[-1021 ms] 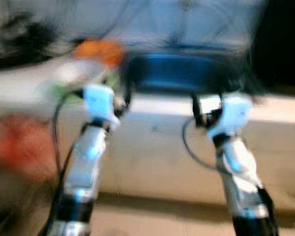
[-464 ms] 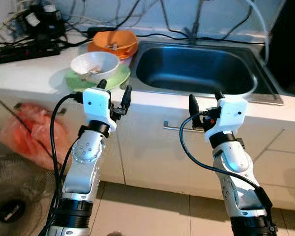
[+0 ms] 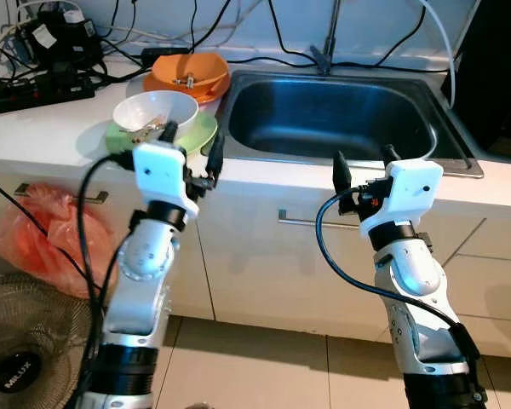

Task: Kitchen organization

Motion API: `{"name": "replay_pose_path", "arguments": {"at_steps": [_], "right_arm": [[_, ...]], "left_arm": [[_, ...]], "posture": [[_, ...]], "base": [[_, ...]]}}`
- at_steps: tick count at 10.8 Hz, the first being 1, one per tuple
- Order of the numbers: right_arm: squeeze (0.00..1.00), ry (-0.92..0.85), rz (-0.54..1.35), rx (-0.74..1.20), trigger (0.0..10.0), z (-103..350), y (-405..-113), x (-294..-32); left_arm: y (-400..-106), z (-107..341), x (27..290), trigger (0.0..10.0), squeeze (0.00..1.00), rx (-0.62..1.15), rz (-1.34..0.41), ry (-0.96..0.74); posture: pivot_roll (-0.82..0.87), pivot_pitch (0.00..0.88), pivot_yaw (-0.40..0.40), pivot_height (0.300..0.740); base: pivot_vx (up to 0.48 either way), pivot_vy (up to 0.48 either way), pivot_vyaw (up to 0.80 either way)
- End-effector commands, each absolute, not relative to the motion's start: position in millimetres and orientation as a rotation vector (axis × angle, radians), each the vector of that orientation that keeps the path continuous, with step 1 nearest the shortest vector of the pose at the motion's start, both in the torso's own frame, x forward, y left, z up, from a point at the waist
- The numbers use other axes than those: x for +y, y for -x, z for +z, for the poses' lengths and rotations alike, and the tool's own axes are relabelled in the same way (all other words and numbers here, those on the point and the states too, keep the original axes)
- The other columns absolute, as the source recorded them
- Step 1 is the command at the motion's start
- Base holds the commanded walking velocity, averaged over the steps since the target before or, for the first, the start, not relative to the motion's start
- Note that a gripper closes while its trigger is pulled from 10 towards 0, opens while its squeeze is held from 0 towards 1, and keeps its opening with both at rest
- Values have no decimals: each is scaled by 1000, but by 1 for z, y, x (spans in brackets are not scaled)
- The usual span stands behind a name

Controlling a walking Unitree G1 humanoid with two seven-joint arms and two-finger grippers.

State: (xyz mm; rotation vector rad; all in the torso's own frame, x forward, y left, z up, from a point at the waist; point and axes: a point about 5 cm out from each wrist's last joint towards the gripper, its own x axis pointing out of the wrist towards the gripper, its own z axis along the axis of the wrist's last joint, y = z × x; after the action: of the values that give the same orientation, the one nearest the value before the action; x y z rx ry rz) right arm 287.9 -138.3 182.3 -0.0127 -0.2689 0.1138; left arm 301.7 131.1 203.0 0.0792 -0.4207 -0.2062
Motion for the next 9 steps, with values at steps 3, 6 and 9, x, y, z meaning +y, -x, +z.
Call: {"name": "replay_pose_path", "arguments": {"at_steps": [3, 6, 9], "right_arm": [[0, -4, 114, -258, 10000, 181, -276, -138], [0, -5, 112, -218, 10000, 175, -270, -139], [0, 32, 118, -213, 10000, 175, -268, -143]], "left_arm": [[-289, 196, 132, 10000, 0, -372, -211, -73], [-284, 197, 127, 10000, 0, -338, -247, -35], [-286, 205, 138, 10000, 0, -332, -216, -69]], "posture": [[25, 30, 13, 740], [17, 76, 26, 740], [31, 108, 48, 740]], "base": [[0, 0, 0], [0, 0, 0], [0, 0, 0]]}}
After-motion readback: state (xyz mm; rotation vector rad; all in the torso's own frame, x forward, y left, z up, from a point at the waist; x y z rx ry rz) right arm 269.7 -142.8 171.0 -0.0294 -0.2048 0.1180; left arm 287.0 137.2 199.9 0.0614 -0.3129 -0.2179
